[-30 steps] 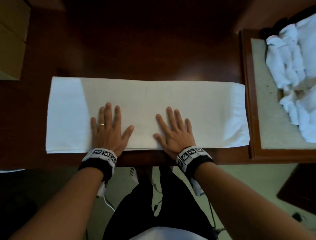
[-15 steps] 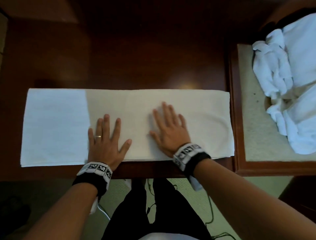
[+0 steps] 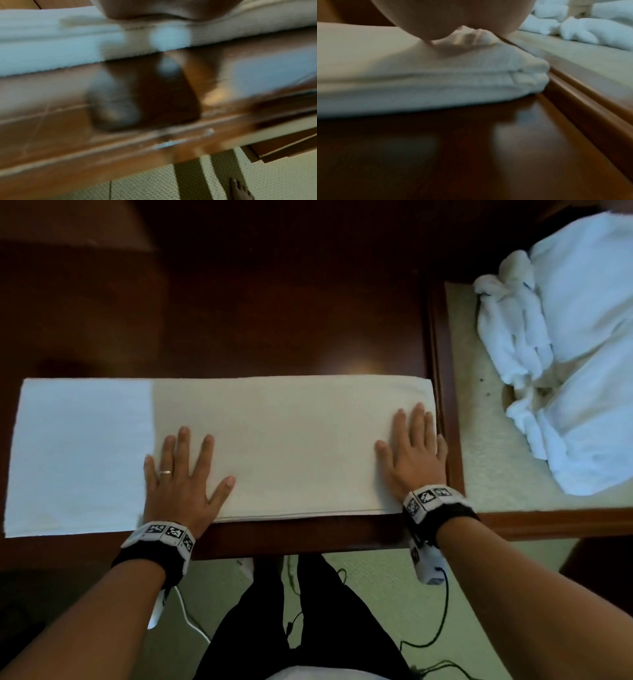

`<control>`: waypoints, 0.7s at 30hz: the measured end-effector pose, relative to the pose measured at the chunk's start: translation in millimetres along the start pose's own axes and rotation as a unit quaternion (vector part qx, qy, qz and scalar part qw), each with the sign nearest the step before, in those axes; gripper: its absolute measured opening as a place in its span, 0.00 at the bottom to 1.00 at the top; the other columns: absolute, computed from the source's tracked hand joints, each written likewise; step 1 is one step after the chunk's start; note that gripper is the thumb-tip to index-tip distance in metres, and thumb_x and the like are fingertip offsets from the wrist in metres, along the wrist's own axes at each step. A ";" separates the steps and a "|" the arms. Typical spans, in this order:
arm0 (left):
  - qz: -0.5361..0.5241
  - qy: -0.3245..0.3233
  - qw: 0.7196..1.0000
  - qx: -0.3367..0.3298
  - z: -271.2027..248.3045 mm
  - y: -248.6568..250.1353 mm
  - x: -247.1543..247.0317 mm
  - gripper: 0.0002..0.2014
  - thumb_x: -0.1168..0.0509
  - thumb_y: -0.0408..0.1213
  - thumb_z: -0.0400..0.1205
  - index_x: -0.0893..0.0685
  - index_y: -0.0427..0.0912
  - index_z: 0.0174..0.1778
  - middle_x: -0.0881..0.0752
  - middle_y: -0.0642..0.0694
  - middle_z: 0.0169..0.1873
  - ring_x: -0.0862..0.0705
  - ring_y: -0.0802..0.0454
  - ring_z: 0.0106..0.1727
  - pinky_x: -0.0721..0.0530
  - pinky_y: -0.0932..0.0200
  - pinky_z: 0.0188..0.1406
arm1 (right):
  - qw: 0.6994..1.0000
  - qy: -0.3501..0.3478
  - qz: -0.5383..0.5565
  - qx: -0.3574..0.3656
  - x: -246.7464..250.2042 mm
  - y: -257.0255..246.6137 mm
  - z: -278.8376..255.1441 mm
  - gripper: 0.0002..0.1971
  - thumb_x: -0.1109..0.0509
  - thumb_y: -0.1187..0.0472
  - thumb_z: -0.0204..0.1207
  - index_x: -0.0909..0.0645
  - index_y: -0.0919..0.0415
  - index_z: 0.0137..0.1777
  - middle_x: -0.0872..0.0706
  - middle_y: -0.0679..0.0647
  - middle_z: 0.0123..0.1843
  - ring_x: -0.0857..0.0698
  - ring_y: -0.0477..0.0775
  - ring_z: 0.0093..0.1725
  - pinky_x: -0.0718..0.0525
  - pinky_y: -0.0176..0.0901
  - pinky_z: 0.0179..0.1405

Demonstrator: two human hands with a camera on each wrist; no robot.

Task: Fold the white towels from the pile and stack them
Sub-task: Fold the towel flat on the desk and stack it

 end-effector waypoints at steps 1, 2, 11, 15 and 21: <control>-0.001 0.000 1.000 0.000 0.4 -1.0 0.4 0.41 0.61 0.69 0.82 0.52 0.52 0.89 0.54 0.38 0.88 0.51 0.33 0.87 0.50 0.27 0.80 | 0.998 -0.011 -0.015 0.059 -9.5 -11.8 -16.9 0.35 0.58 0.35 0.85 0.62 0.45 0.88 0.67 0.54 0.88 0.64 0.58 0.87 0.56 0.64 0.84; -0.001 -0.002 1.000 0.002 0.7 -2.5 0.5 0.41 0.61 0.70 0.82 0.52 0.52 0.89 0.55 0.39 0.88 0.51 0.33 0.87 0.50 0.27 0.81 | 0.993 -0.030 -0.030 0.114 -22.9 -20.7 -36.2 0.34 0.59 0.36 0.85 0.64 0.44 0.87 0.70 0.52 0.88 0.66 0.57 0.87 0.56 0.63 0.84; -0.014 -0.022 0.999 0.020 3.0 -6.7 6.4 0.43 0.65 0.73 0.79 0.53 0.54 0.89 0.56 0.41 0.89 0.52 0.35 0.88 0.48 0.25 0.80 | 0.993 0.083 0.054 0.071 -5.2 28.9 -81.6 0.26 0.44 0.45 0.83 0.24 0.57 0.75 0.30 0.58 0.82 0.30 0.61 0.79 0.29 0.56 0.70; -0.026 -0.033 0.998 0.048 0.8 -3.7 8.7 0.46 0.66 0.77 0.75 0.57 0.58 0.88 0.62 0.45 0.88 0.57 0.40 0.88 0.53 0.28 0.82 | 0.978 0.097 0.173 -0.069 19.1 42.6 -36.0 0.20 0.36 0.59 0.80 0.24 0.67 0.70 0.23 0.67 0.69 0.23 0.71 0.66 0.24 0.57 0.65; -0.024 -0.050 0.996 0.067 1.4 -4.9 13.5 0.47 0.63 0.79 0.73 0.56 0.59 0.88 0.62 0.49 0.88 0.57 0.43 0.89 0.48 0.30 0.83 | 0.946 -0.033 0.231 -0.226 18.7 51.5 1.3 0.16 0.36 0.64 0.77 0.23 0.70 0.64 0.19 0.66 0.64 0.18 0.68 0.60 0.24 0.46 0.48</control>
Point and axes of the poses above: each hand's wrist, its own z-axis towards the middle knuckle, its own x-axis out of the back of the hand, y = z × x, the point moved 8 cm from there along z, towards the middle knuckle
